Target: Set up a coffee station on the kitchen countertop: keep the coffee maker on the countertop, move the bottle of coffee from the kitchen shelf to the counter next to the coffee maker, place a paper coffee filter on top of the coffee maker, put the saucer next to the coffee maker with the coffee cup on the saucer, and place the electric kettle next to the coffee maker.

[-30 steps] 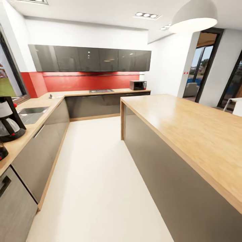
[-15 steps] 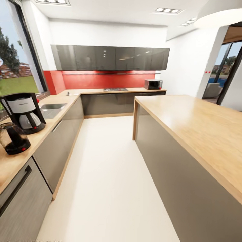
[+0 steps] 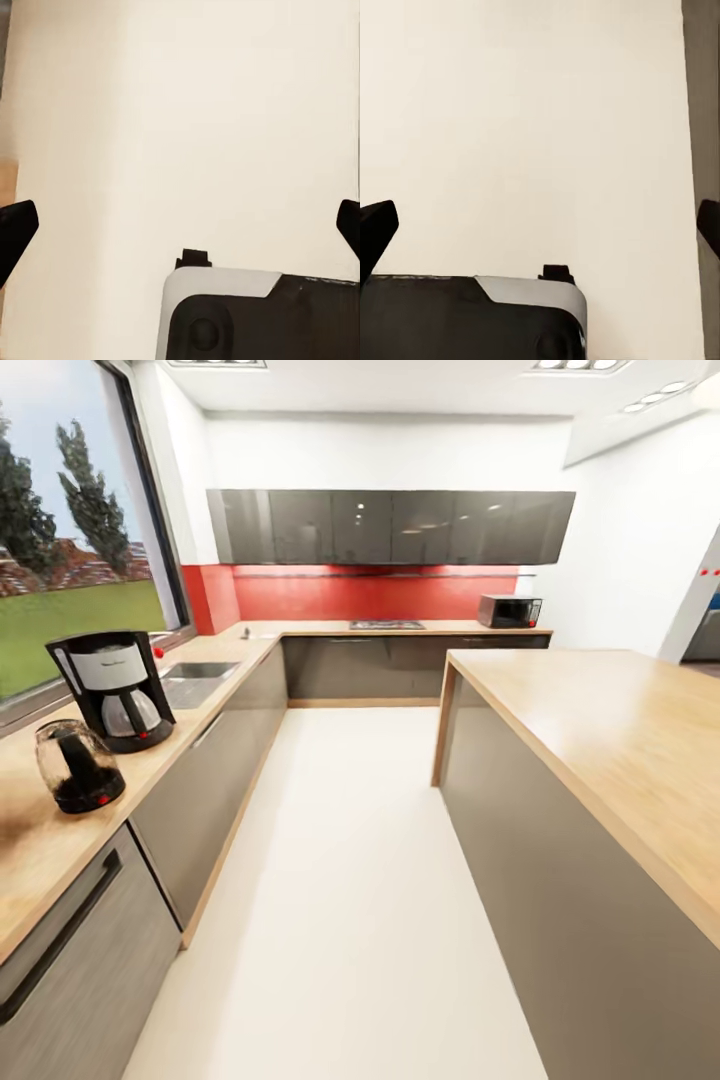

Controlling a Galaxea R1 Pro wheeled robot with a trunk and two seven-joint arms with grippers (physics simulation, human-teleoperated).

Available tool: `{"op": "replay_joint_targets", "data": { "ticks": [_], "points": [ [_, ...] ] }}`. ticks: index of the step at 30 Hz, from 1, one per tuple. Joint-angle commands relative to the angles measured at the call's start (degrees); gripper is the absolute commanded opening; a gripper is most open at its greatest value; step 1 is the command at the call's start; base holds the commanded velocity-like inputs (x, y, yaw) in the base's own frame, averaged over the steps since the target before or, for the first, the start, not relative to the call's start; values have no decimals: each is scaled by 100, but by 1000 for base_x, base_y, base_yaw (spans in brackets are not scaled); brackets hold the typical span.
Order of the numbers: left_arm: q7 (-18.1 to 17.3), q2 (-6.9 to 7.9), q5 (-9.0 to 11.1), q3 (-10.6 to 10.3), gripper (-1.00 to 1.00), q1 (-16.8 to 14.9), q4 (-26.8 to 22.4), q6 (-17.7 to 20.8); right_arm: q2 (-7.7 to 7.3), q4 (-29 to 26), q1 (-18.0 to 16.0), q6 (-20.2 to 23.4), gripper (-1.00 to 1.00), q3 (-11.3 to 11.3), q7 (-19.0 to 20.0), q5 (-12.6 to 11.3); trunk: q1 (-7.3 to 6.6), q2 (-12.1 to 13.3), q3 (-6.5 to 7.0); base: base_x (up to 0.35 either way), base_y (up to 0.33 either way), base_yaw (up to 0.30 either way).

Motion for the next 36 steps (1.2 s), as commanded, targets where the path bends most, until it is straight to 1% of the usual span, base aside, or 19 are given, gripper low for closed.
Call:
{"op": "replay_joint_targets", "data": {
  "ticks": [1, 3, 4, 7, 9, 10, 14, 23, 32, 36],
  "points": [
    [0, -13, -10, 22, 100, -76, -1, -175, 0, -144, -2, -137, 100, -5, -4, 12, 6, -11, -18, 329, -108, 247],
    [27, -20, -36, 28, 100, -167, 33, -604, -7, -403, -2, -400, 100, -10, 4, 11, 6, -11, -29, 331, -129, 194],
    [36, -13, -40, 37, 100, -181, 47, -728, -8, -471, -2, -454, 100, -14, 7, 11, 6, -11, -32, 333, -144, 103],
    [48, 25, -9, 65, 100, -168, 64, -889, -10, -533, -2, -522, 100, -19, 34, 15, 6, -11, -37, 333, -137, 51],
    [52, 94, 102, 75, 100, -138, 70, -959, -10, -550, -2, -549, 100, -2, 63, 28, 6, -11, -38, 337, -50, 13],
    [52, 113, 182, 72, 100, -129, 71, -975, -10, -530, -2, -554, 100, 18, 67, 77, 6, -11, -38, 339, -14, 4],
    [43, 122, 233, 64, 100, -124, 104, -985, -24, -380, -2, -565, 100, 10, 49, 181, 6, -11, -38, 340, -5, 1],
    [50, 123, 259, 73, 100, -124, 260, -986, -84, -341, -2, -559, 100, -11, 32, 185, 6, -11, -38, 331, 88, 0],
    [33, 117, 263, 62, 100, -131, 292, -986, -98, -346, -2, -584, 100, -18, 12, 163, 6, -11, -63, 334, 8, 252],
    [28, 111, 258, 55, 100, -130, 292, -986, -100, -346, -2, -584, 100, -20, 7, 168, 6, -11, -70, 337, 0, 150]
  ]
}}
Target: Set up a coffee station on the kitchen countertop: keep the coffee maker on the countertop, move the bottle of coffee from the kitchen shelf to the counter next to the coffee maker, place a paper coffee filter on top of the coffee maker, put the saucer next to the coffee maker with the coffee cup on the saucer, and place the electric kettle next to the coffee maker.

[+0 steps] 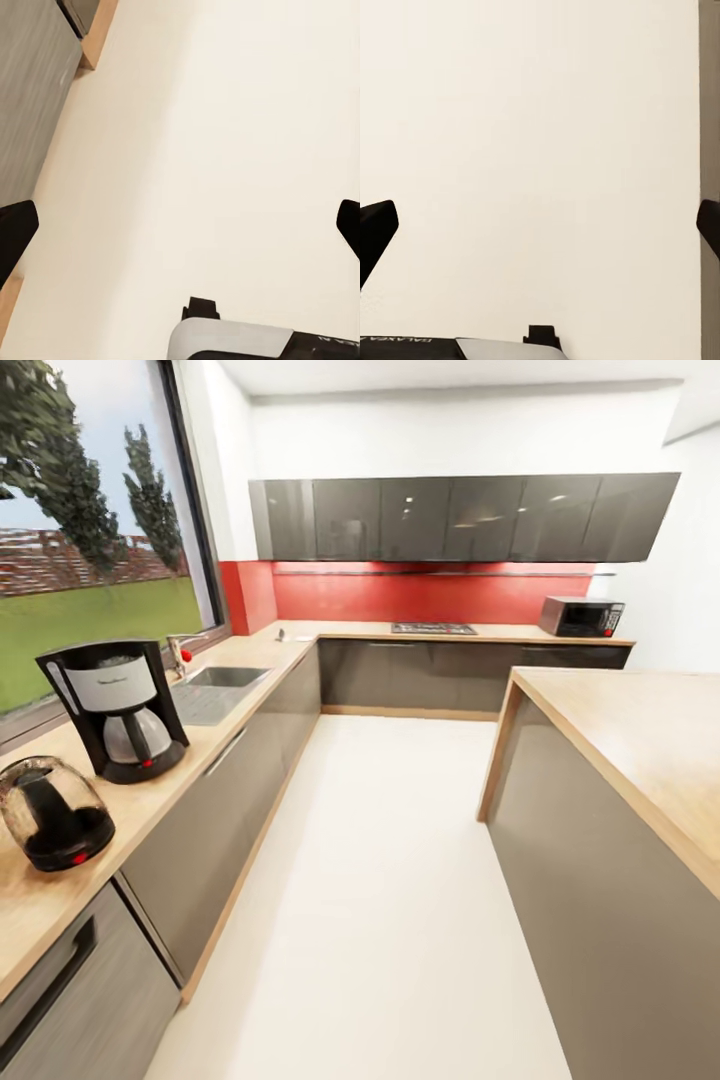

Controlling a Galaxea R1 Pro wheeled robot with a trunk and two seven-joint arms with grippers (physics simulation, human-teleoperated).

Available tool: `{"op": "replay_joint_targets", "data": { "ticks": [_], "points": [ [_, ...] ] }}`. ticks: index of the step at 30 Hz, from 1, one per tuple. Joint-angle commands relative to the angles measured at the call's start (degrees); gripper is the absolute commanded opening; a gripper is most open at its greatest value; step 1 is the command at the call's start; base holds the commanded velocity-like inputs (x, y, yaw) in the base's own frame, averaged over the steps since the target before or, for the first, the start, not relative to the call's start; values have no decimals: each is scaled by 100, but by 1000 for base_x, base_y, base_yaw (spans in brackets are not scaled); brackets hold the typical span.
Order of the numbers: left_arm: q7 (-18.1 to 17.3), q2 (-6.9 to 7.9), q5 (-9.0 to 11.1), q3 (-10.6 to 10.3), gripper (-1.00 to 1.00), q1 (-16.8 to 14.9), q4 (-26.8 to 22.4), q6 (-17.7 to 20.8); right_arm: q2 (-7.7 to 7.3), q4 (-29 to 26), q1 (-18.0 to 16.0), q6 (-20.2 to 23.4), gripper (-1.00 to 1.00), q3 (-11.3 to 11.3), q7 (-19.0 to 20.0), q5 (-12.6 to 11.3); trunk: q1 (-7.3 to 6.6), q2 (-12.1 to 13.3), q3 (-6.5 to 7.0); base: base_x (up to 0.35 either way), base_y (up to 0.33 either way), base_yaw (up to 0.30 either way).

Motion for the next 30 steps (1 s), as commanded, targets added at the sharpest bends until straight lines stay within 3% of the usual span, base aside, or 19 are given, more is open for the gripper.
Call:
{"op": "replay_joint_targets", "data": {
  "ticks": [1, 30],
  "points": [
    [-2, -1, 19, 1, 100, -4, 4, -20, -2, 4, -3, -15, 100, -3, -3, 29, 6, -11, -12, 337, 0, 55],
    [-4, 6, -2, 7, 100, -2, 8, -27, -8, 289, -3, -15, 100, -16, -5, 30, 6, -11, -13, 338, -18, 3]
  ]
}}
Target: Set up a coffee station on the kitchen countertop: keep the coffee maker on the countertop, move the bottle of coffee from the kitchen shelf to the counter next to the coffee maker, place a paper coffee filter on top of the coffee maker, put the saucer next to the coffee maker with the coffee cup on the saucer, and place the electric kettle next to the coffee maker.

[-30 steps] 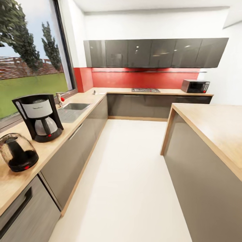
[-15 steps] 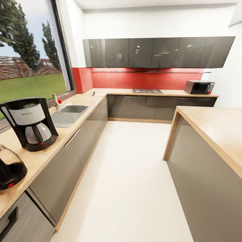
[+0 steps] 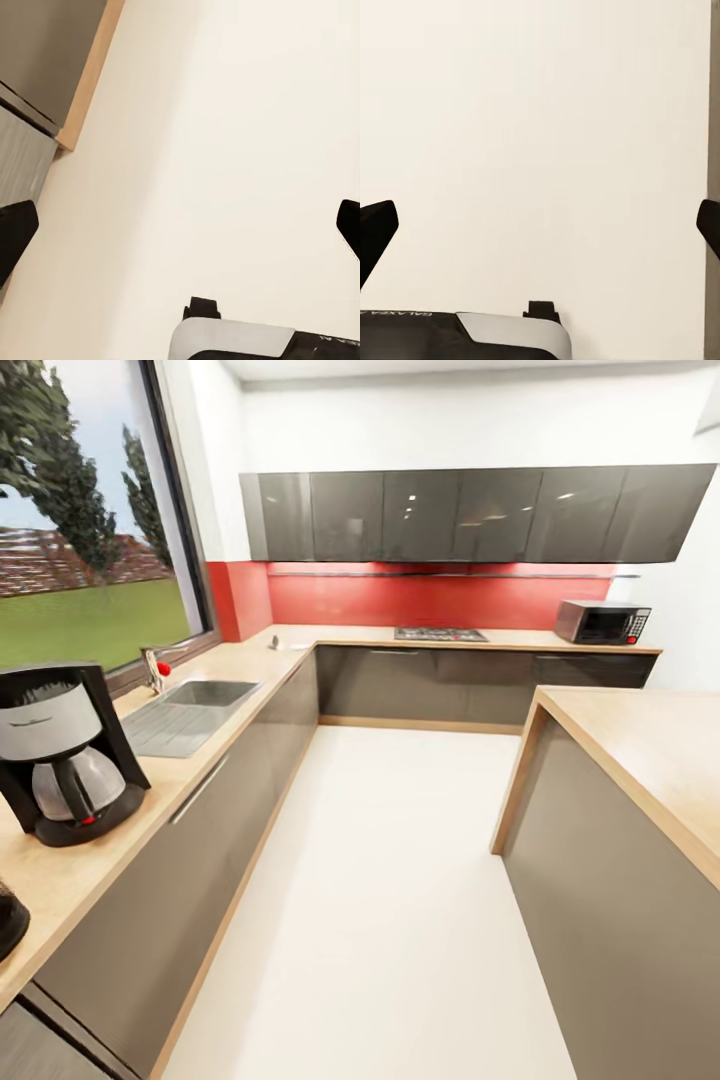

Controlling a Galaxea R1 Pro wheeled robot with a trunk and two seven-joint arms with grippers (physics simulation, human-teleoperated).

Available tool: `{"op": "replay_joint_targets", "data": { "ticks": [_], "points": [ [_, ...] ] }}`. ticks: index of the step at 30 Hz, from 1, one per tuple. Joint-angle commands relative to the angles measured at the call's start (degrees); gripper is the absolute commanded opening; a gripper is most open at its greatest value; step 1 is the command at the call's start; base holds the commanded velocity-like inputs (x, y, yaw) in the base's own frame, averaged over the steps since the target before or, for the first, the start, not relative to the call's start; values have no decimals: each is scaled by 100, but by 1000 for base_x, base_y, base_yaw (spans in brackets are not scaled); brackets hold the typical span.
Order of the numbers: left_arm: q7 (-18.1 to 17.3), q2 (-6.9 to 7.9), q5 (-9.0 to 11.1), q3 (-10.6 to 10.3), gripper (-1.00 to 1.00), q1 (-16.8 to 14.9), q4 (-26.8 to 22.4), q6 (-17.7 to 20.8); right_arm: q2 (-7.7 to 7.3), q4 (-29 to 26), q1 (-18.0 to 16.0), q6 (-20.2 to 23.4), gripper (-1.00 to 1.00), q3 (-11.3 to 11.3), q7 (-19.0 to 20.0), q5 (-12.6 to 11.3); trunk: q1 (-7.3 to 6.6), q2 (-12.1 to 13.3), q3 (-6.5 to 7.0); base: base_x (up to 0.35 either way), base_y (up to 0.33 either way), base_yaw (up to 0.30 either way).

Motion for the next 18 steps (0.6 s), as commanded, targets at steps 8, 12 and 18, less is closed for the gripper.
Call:
{"op": "replay_joint_targets", "data": {
  "ticks": [8, 12, 18],
  "points": [
    [-2, -1, 18, 4, 100, -7, 6, -18, 0, 9, -4, -15, 100, -1, -2, 28, 6, -11, -12, 340, 0, 0],
    [-2, -1, 18, 4, 100, -5, 7, -18, 0, 18, -4, -15, 100, -1, -7, 28, 6, -11, -12, 340, 0, 0],
    [-2, -1, 18, 4, 100, -8, 9, -18, 0, 20, -4, -15, 100, 5, -7, 33, 6, -11, -12, 340, 0, 0]
  ]
}}
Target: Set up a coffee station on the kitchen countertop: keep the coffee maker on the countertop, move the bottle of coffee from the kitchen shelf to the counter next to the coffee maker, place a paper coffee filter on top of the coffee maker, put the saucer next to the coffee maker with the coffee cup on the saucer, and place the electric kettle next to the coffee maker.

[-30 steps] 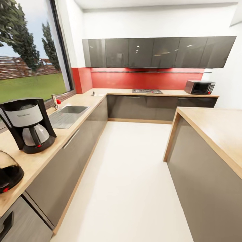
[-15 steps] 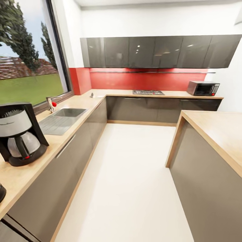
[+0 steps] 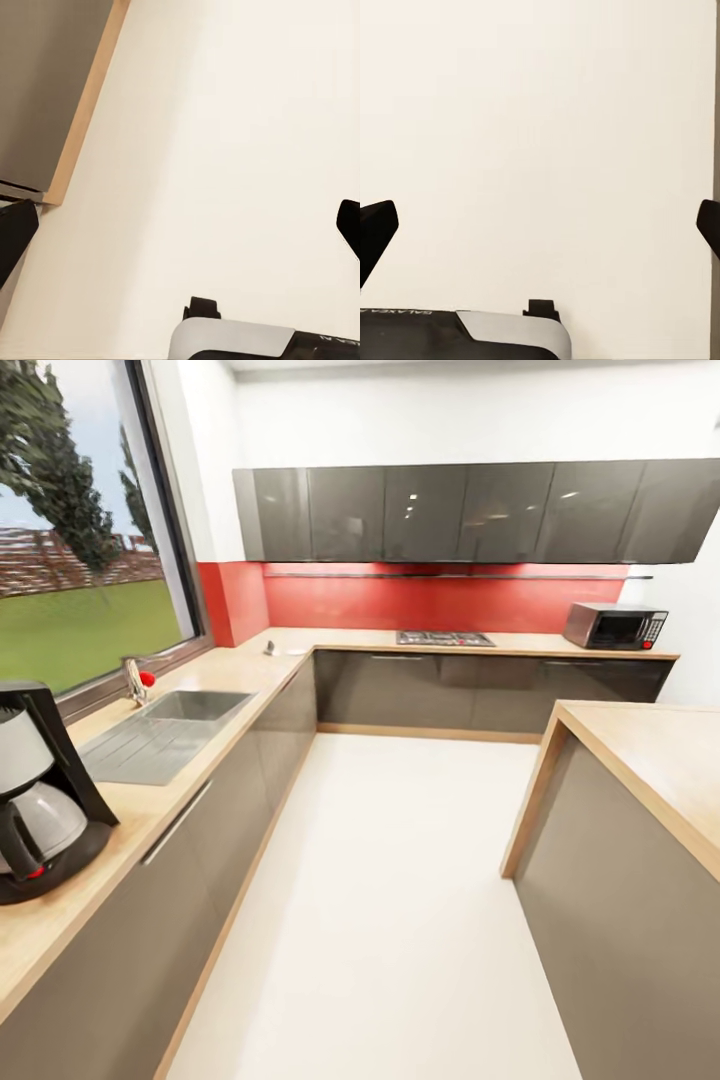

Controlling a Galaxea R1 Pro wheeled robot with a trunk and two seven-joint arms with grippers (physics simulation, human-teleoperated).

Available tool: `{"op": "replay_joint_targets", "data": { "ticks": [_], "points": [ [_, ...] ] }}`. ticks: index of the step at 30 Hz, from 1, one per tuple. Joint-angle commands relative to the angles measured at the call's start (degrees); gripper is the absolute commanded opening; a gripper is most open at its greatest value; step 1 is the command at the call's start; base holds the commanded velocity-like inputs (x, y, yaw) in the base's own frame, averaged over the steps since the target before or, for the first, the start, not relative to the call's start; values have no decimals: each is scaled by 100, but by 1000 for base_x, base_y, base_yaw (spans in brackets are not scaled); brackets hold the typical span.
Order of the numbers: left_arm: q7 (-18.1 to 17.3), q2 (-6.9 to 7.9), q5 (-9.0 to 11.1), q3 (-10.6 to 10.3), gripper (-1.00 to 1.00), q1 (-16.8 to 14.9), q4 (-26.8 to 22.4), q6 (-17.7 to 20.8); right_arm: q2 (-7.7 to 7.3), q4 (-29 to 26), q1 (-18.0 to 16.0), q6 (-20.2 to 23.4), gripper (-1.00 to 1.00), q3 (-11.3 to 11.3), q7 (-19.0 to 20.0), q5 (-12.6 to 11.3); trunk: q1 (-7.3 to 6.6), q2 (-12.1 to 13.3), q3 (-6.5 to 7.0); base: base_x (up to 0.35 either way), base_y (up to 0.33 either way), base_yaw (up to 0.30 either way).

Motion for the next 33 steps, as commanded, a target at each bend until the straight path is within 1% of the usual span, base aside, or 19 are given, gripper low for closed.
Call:
{"op": "replay_joint_targets", "data": {
  "ticks": [1, 33],
  "points": [
    [-2, -1, 19, 4, 100, -4, 4, -18, 0, 2, -4, -18, 100, -2, -4, 27, 6, -11, -11, 340, 0, 0],
    [-2, -1, 19, 4, 100, -6, 4, -18, 5, 2, -4, -15, 100, -8, -5, 24, 6, -11, -11, 340, 0, 0]
  ]
}}
